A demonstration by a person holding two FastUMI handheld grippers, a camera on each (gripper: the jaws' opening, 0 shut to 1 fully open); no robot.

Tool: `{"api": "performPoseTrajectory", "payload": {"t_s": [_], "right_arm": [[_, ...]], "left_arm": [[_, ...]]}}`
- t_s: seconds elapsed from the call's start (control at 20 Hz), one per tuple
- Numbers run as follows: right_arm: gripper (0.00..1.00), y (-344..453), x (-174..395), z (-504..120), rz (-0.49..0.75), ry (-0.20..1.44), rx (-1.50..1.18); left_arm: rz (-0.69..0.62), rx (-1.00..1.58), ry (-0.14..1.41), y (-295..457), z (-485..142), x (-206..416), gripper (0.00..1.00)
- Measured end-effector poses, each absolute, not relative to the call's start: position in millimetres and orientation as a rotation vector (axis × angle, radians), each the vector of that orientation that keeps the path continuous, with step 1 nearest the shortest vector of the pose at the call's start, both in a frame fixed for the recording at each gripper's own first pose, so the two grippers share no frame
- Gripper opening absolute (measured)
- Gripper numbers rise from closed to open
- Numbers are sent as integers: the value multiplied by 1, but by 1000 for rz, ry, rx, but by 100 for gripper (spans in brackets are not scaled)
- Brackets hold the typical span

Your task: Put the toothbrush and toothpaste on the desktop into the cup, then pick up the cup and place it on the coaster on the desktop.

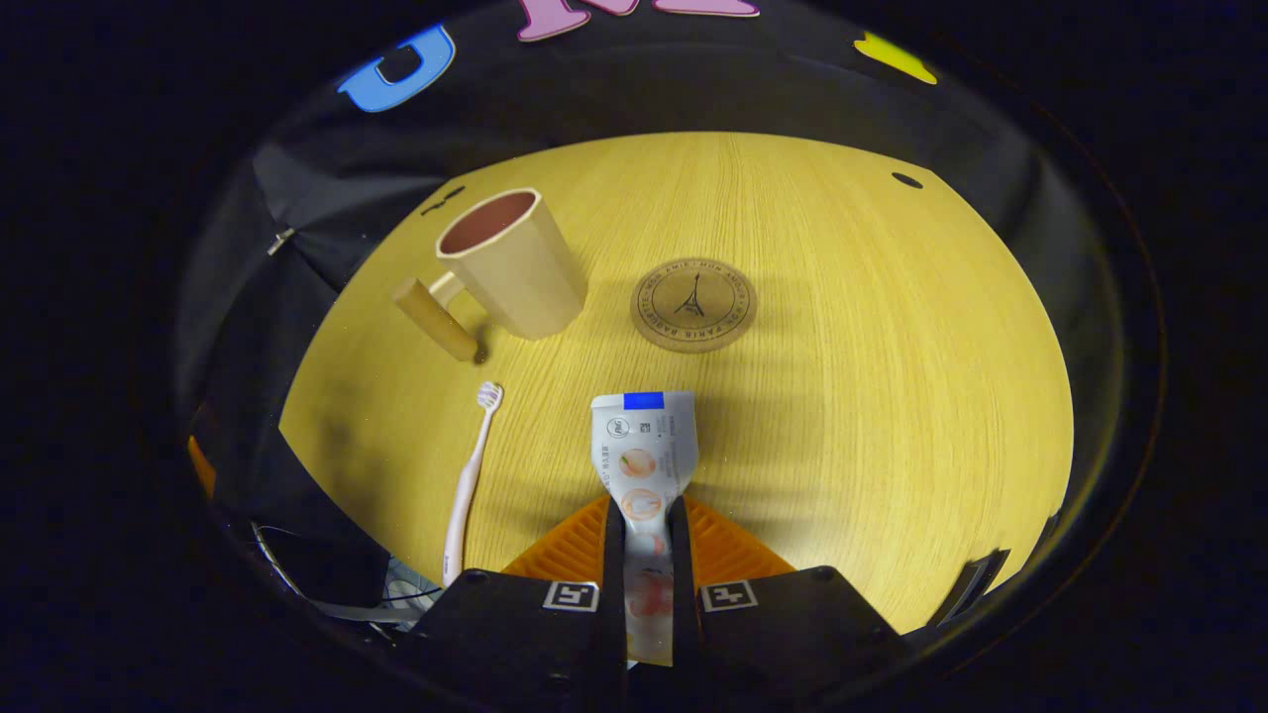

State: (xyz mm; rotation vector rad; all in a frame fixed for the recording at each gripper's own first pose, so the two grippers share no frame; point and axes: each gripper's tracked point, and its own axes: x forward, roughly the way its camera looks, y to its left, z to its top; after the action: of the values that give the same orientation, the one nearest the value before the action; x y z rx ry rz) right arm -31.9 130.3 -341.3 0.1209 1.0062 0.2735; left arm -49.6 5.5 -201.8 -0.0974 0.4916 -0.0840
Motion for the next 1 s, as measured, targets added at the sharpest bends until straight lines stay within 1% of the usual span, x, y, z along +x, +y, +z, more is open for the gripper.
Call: {"api": "performPoseTrajectory", "payload": {"t_s": [0.2, 0.25, 0.3, 0.55, 0.85, 0.95, 1.0], "right_arm": [[22, 109, -37, -290, 352, 847, 207], [22, 101, -41, -280, 361, 824, 230], [23, 93, -45, -272, 366, 807, 252], [22, 49, -62, -243, 396, 768, 330], [22, -1, -67, -231, 378, 741, 332], [22, -13, -66, -229, 366, 734, 341], [22, -18, -65, -229, 358, 731, 344]], "left_arm": [[-147, -97, 606, -40, -238, -32, 98], [-151, -90, 637, -44, -252, -28, 94], [-149, -80, 669, -50, -263, -22, 98], [-127, -51, 774, -66, -310, 2, 94], [-70, -40, 890, -71, -352, 18, 88], [-68, -21, 931, -71, -365, 19, 85], [-63, -13, 949, -71, -369, 19, 81]]}}
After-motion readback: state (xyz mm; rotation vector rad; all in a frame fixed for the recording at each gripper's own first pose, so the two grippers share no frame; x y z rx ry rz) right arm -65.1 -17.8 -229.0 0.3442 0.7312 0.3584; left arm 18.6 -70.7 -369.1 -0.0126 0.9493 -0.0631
